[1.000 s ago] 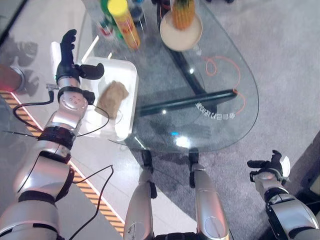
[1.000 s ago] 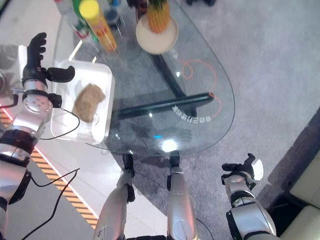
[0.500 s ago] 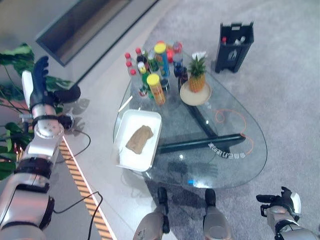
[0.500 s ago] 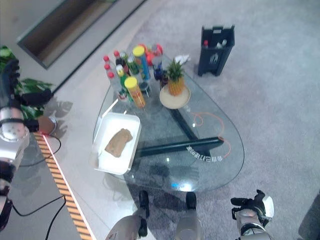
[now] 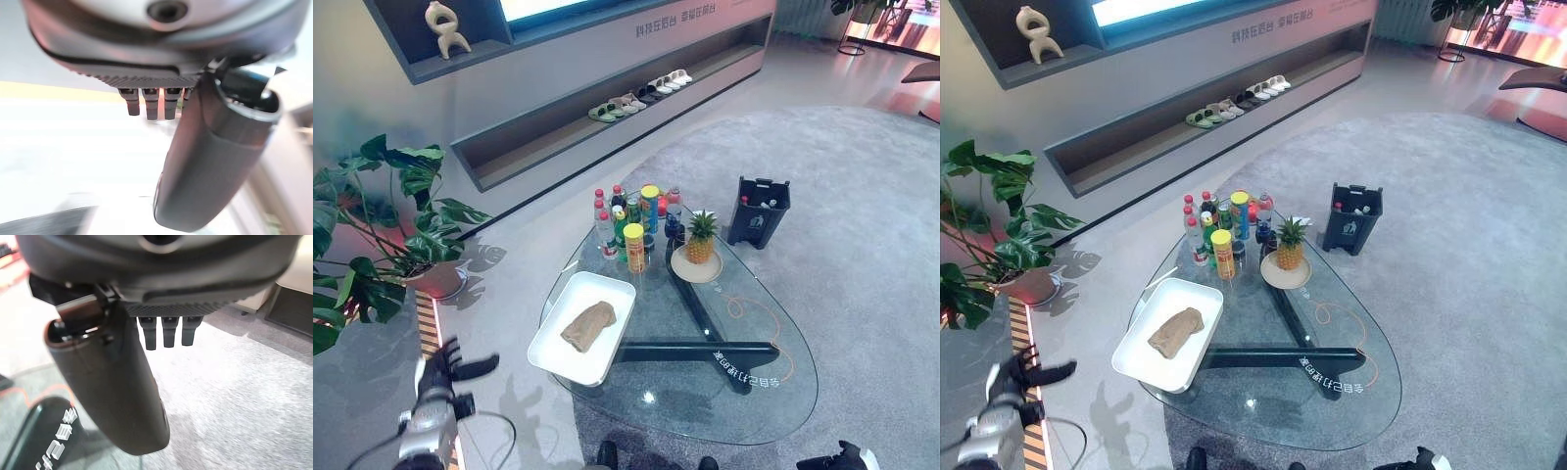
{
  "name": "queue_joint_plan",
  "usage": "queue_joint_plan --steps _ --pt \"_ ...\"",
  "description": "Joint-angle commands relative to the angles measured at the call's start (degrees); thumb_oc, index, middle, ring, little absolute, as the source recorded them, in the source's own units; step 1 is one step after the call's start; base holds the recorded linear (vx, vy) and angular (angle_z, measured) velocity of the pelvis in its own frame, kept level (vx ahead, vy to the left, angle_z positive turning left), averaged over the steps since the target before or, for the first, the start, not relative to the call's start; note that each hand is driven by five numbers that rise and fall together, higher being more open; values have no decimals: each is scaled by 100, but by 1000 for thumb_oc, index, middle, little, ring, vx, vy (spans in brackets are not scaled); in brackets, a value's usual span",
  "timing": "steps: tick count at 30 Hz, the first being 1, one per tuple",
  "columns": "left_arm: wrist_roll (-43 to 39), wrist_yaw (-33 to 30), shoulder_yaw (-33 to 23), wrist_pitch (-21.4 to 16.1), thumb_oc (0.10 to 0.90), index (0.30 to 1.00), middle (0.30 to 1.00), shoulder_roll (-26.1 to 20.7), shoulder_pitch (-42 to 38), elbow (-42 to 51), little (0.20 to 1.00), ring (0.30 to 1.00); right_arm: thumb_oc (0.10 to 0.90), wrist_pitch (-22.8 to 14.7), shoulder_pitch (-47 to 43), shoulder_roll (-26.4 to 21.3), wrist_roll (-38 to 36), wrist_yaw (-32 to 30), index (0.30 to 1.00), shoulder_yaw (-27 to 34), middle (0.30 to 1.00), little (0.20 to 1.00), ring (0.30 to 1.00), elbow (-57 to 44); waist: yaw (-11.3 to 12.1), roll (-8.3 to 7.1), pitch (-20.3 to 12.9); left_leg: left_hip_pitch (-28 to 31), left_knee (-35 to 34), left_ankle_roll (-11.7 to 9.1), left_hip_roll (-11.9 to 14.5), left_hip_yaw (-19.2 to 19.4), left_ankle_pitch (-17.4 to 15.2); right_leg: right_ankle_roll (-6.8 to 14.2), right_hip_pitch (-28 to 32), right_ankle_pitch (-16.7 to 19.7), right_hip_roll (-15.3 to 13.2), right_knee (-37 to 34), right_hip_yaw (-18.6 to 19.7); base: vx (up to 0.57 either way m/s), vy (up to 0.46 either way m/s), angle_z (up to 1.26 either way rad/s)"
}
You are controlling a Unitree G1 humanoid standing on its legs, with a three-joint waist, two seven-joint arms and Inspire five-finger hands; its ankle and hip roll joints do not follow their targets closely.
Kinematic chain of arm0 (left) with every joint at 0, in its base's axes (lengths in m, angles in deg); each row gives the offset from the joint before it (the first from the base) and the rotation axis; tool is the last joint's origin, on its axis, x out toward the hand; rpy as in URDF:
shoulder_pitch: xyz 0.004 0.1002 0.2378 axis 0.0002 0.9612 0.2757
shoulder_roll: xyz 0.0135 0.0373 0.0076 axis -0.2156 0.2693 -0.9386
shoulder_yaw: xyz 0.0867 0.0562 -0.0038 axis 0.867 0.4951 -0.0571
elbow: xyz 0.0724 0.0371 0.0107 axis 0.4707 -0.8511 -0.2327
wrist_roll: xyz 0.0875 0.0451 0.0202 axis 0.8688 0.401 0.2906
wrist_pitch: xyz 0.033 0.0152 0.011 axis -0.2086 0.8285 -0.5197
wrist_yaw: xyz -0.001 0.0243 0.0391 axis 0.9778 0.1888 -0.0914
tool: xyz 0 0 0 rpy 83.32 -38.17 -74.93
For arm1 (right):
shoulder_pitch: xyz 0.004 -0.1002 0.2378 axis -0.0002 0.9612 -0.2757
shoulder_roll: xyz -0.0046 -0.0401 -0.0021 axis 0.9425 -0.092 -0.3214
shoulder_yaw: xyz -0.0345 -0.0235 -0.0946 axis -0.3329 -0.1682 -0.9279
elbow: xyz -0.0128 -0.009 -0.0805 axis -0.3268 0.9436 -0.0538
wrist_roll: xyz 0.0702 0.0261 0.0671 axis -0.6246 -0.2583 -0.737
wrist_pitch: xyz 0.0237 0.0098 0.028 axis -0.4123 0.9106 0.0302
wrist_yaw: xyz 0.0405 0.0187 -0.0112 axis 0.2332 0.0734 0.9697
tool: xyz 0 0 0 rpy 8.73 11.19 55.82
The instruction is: Wipe the table with a cloth and put it in the basket.
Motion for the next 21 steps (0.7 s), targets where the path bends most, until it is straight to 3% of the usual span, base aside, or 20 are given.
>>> queue_joint_plan --steps 1,6,13,18,21 --pt "67 165 -353 -542 800 900 900 -206 -685 -195 900 900 800 14 -201 -204 313 28 900 -95 900 900 900 151 48 -131 -163 361 37 -29 -115 92 -564 82 58 18 -55 29 -23 9 15 3" --pt "249 330 -270 -454 800 900 900 65 -504 -617 900 900 800 81 -208 -152 420 147 900 -152 900 900 900 137 59 -165 -198 406 37 -29 -91 123 -577 90 88 23 -54 26 -33 1 3 1" --pt "1087 481 190 3 800 900 900 574 -271 -1370 900 900 800 354 -277 -9 588 606 900 -328 900 900 900 275 77 -210 -227 463 37 -18 -79 154 -603 119 107 24 -63 26 -58 -16 6 -1" --pt "1926 865 596 604 800 900 900 799 -187 -1666 900 900 800 638 -342 92 751 1033 900 -520 900 900 900 394 92 -231 -236 485 37 -13 -69 172 -627 143 111 29 -80 26 -86 0 0 0" --pt "2011 1072 790 908 800 900 900 892 -186 -1803 900 900 800 847 -384 148 830 1377 900 -620 900 900 900 493 88 -234 -247 495 37 -12 -68 186 -644 161 110 36 -92 26 -103 0 0 0"
